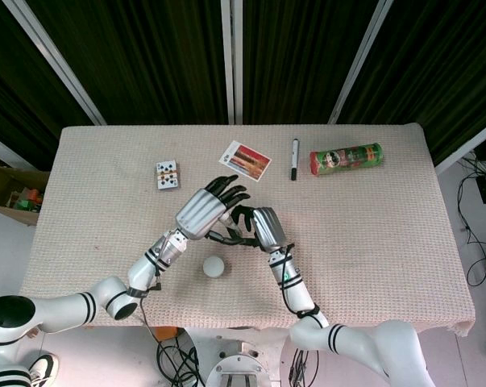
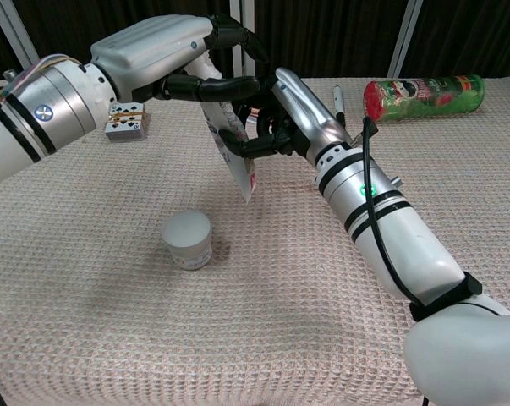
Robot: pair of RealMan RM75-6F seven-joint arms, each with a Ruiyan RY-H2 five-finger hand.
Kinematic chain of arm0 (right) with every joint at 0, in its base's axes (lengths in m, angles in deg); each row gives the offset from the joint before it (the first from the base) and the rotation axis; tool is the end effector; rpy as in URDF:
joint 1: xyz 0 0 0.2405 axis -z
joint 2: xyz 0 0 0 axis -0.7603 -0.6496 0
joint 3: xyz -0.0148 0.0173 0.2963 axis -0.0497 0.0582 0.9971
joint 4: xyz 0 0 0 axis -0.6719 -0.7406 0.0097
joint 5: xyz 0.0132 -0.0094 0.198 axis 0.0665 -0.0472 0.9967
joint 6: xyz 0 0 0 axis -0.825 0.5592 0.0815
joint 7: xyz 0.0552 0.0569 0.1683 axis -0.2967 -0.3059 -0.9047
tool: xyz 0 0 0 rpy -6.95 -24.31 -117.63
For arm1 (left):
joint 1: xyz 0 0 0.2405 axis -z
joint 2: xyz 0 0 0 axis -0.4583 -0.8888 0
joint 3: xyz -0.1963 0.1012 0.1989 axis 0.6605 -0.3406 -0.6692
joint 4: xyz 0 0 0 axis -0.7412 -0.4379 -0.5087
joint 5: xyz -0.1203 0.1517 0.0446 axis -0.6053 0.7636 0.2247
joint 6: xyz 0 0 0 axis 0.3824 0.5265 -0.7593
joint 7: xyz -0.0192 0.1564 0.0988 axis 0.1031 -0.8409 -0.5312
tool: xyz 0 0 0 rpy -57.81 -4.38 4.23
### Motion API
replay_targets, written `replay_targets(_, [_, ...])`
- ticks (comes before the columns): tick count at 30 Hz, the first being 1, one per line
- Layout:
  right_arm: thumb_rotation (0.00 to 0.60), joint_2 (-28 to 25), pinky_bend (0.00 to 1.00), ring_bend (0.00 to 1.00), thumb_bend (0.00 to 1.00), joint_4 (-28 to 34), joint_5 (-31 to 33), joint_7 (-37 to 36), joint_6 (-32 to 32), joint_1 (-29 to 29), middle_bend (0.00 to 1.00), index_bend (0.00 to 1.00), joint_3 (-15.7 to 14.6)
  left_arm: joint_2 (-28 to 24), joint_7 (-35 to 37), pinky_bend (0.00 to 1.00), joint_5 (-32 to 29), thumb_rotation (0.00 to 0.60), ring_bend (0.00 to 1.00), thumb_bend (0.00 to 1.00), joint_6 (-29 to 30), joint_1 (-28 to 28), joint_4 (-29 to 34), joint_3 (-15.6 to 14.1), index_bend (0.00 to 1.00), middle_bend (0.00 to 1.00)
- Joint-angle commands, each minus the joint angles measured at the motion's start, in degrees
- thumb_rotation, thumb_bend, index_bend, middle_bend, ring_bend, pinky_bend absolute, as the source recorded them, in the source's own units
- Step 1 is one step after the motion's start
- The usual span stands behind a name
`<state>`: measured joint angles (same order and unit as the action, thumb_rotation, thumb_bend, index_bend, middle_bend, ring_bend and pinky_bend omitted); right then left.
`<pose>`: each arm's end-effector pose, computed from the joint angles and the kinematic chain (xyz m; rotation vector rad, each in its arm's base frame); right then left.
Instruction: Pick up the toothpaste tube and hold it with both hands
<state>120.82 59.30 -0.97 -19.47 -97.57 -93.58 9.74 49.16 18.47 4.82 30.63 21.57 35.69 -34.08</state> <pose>-0.0749 -0.3812 -0.1338 1.4542 -1.3492 1.7530 -0.0805 0.4077 -0.0368 -1.9836 -0.6402 -1.3656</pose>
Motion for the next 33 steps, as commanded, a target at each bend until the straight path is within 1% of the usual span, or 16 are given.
replay_targets(1, [0.600,0.07,0.93,0.76,0.62,0.02,-0.07,0.16,-0.15,-0.01,0.85,0.97,0.00,0.02,0.21,0.16,-0.01,0.000,0.06,0.00,-0.04,-0.08,-0.31,-0.12,0.25,0.21])
replay_targets(7, [0.600,0.06,0.93,0.76,0.63,0.15,-0.04,0.12,-0.45,-0.10,0.85,0.97,0.38,0.18,0.59,0.16,0.32,0.000,0.06,0.00,0.16,-0.26,-1.12,-0.53,0.30,0.22])
replay_targets(14, [0.600,-0.08,0.93,0.76,0.63,0.41,0.14,0.04,-0.49,-0.07,0.85,0.98,0.61,0.35,0.60,0.16,0.47,0.000,0.06,0.00,0.08,-0.16,-1.10,-0.59,0.30,0.24])
replay_targets(21, [0.600,-0.55,0.93,0.76,0.63,0.36,0.20,-0.20,-0.56,0.35,0.85,0.98,0.41,0.33,1.65,0.16,0.12,0.000,0.06,0.00,1.17,-0.25,-0.39,0.49,0.29,0.23])
replay_targets(24, [0.600,-0.96,0.93,0.76,0.62,0.40,0.10,-0.37,-0.78,0.69,0.85,0.98,0.19,0.27,3.94,0.16,-1.44,0.000,0.06,0.00,1.34,-0.68,0.52,1.60,0.25,0.22])
replay_targets(27, [0.600,-1.59,0.93,0.76,0.62,0.30,0.09,-0.44,-0.83,1.17,0.85,0.98,-0.13,-0.15,7.19,0.16,-3.36,0.000,0.06,0.00,1.44,-1.22,1.84,3.04,0.19,0.19])
replay_targets(29, [0.600,-2.20,0.93,0.76,0.62,0.22,0.09,-0.40,-0.79,1.48,0.85,0.98,-0.31,-0.78,9.99,0.16,-5.03,0.000,0.06,0.00,1.46,-1.71,3.13,4.36,0.17,0.18])
replay_targets(31, [0.600,-3.15,0.93,0.76,0.62,0.22,-0.14,-0.02,-0.69,1.58,0.85,0.98,-0.50,-1.75,11.78,0.16,-6.33,0.000,0.06,0.00,1.75,-2.25,4.16,5.55,0.16,0.18])
replay_targets(33, [0.600,-4.41,0.93,0.76,0.62,0.16,-0.67,1.28,-0.47,1.44,0.85,0.98,-0.86,-3.09,11.88,0.16,-6.98,0.000,0.06,0.00,2.30,-2.83,4.75,6.25,0.16,0.18])
